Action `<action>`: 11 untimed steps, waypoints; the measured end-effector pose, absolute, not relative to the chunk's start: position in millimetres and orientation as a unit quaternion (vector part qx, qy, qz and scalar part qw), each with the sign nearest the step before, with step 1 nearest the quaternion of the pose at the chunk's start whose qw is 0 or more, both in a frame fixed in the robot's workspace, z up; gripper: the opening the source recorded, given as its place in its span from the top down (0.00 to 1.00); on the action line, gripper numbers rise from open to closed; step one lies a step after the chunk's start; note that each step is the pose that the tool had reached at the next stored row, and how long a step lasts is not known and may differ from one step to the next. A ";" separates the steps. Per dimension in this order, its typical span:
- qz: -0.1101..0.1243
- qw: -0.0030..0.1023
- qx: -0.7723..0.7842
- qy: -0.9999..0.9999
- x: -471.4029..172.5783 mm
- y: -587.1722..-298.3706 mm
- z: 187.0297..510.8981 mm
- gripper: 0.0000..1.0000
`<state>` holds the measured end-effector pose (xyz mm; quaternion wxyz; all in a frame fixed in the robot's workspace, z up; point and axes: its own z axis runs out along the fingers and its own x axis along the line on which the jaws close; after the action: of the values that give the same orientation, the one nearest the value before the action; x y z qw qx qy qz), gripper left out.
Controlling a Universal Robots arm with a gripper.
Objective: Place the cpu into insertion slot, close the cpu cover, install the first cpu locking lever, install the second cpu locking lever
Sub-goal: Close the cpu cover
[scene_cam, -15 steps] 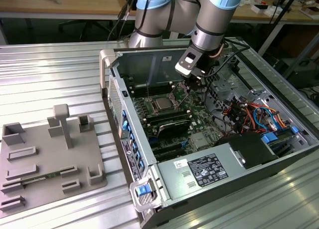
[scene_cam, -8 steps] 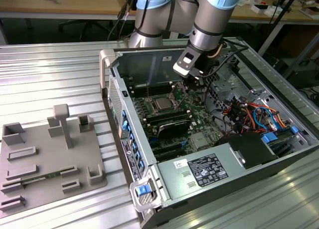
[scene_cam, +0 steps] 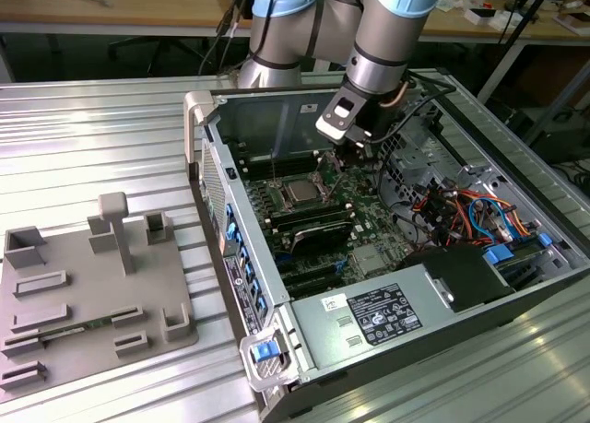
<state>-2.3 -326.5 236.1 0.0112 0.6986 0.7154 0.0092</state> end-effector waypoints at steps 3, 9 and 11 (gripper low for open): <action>0.009 0.011 0.699 0.715 -5.7 -326.5 236.0 0.89; 0.009 0.011 0.699 0.715 -11.6 -326.5 236.0 0.89; 0.009 0.011 0.699 0.715 -13.3 -326.5 235.9 0.89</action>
<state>-13.3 -326.5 235.9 0.0111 0.6985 0.7154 0.0093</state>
